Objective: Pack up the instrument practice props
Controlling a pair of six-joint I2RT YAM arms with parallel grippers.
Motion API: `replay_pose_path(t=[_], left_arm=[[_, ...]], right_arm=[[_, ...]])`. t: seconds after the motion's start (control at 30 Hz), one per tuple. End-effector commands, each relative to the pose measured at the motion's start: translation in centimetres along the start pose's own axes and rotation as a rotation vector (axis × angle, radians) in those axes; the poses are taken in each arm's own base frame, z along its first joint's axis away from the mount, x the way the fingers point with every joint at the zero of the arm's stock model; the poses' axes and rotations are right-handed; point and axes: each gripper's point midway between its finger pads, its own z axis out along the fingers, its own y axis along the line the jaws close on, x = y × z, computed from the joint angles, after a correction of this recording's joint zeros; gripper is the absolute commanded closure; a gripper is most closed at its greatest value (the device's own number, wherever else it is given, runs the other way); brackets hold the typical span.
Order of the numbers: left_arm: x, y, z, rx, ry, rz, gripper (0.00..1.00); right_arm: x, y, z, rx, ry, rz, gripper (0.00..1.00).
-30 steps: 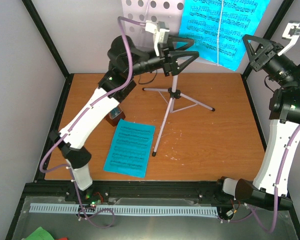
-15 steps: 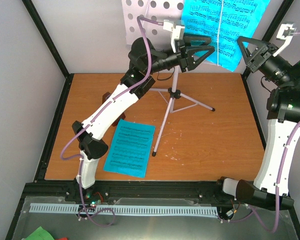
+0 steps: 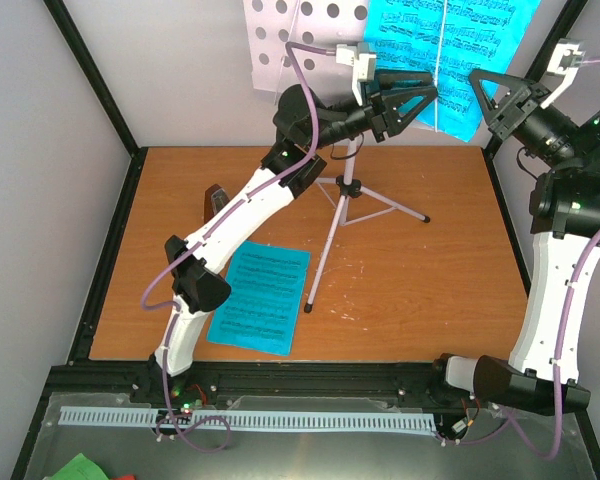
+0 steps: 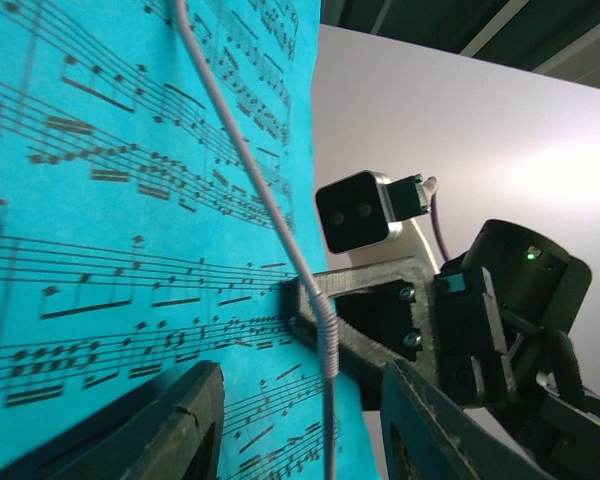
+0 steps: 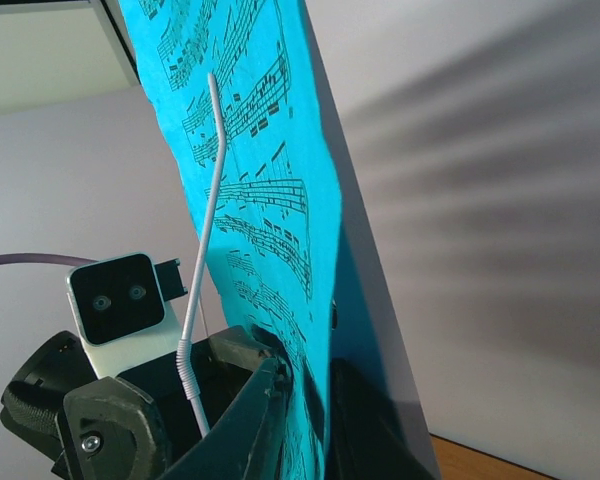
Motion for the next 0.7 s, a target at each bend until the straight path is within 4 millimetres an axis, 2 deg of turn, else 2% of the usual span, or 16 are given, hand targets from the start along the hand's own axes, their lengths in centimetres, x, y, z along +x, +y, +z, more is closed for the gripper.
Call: replay_pose_path(t=[0.0, 0.17, 0.57, 0.67], left_arm=[[-2.23, -2.59, 0.66, 0.066, -0.086, 0.031, 0.58], [-2.56, -2.77, 0.72, 0.074, -0.109, 0.045, 0.69], [-2.65, -3.1, 0.93, 0.087, -0.152, 0.084, 0.79], [-2.62, -3.23, 0.92, 0.097, -0.157, 0.097, 0.84]], right_arm=[[-0.17, 0.93, 0.25, -0.024, -0.001, -0.03, 0.91], [0.14, 0.96, 0.29, -0.02, 0.004, -0.033, 0.93], [0.36, 1.37, 0.27, -0.027, 0.011, -0.039, 0.95], [0.37, 1.38, 0.23, -0.024, 0.011, -0.043, 0.95]])
